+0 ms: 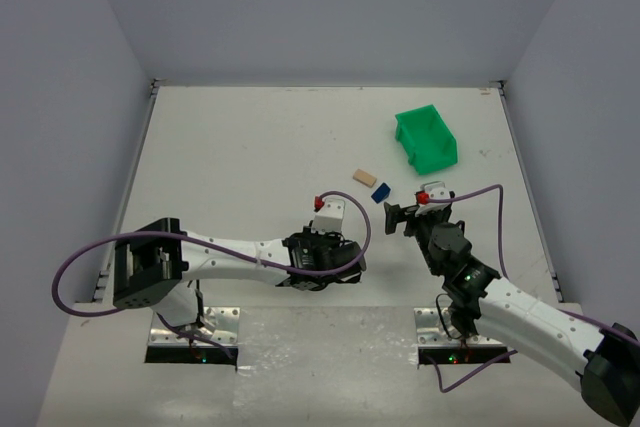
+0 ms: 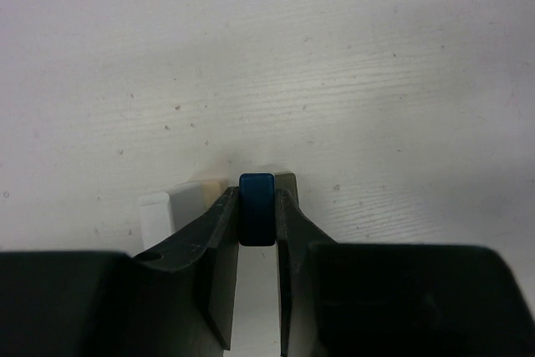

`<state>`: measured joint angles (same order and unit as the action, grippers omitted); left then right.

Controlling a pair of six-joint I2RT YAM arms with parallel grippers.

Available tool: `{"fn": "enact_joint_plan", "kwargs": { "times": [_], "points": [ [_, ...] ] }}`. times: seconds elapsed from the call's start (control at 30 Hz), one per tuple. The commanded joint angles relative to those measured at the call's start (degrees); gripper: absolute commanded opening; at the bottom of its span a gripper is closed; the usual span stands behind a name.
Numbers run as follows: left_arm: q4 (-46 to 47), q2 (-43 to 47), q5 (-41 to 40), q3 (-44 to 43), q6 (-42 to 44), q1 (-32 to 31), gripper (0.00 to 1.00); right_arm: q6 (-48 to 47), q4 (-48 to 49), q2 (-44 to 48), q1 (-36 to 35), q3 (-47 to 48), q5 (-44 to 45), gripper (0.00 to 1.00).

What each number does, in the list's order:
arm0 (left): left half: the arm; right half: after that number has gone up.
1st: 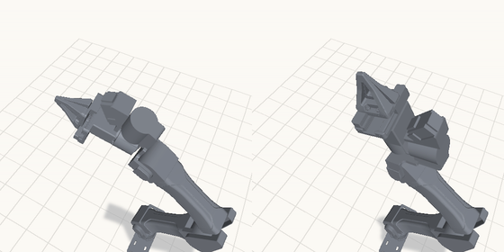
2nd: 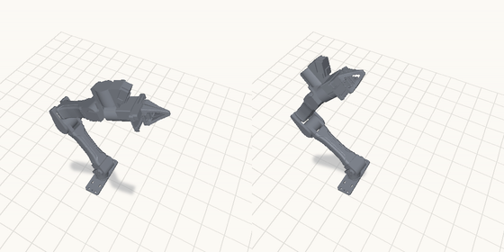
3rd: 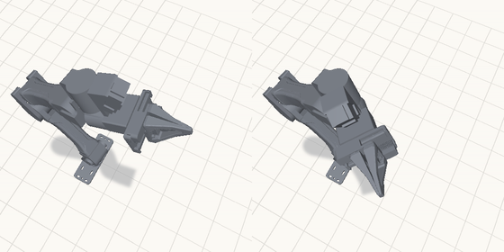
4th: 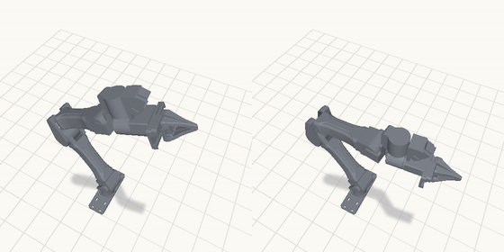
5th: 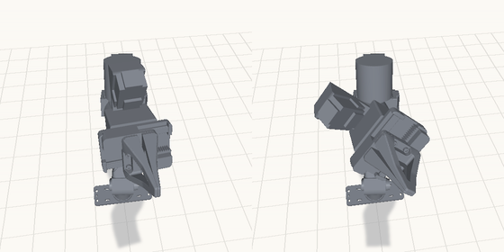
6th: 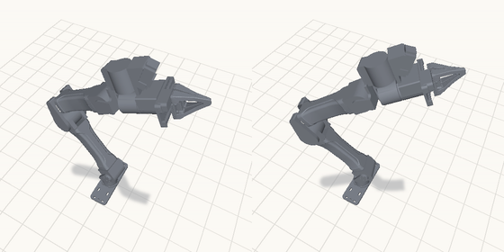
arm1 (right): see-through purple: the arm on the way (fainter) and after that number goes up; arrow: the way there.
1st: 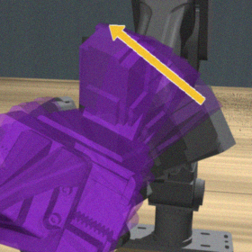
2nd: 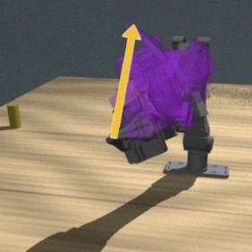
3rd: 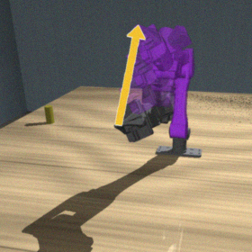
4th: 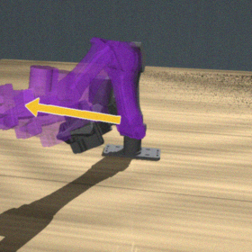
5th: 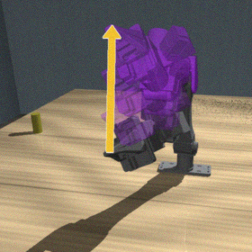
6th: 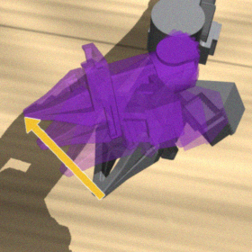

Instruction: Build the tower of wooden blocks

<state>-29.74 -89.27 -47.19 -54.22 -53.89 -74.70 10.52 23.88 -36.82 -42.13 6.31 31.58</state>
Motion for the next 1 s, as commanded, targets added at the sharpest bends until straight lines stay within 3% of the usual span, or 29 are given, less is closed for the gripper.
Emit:
{"fn": "enact_joint_plan", "kwargs": {
  "times": [0.0,0.97],
  "points": [
    [1.61,0.15,-1.77,-1.68,-0.16,-0.54,0.03,-0.15,2.22,0.34,0.12,1.52,1.73,0.99],
    [1.44,-0.72,-1.45,-2.39,-1.57,-0.54,0.04,-0.10,2.22,0.57,0.12,1.34,2.12,0.99]
  ]
}}
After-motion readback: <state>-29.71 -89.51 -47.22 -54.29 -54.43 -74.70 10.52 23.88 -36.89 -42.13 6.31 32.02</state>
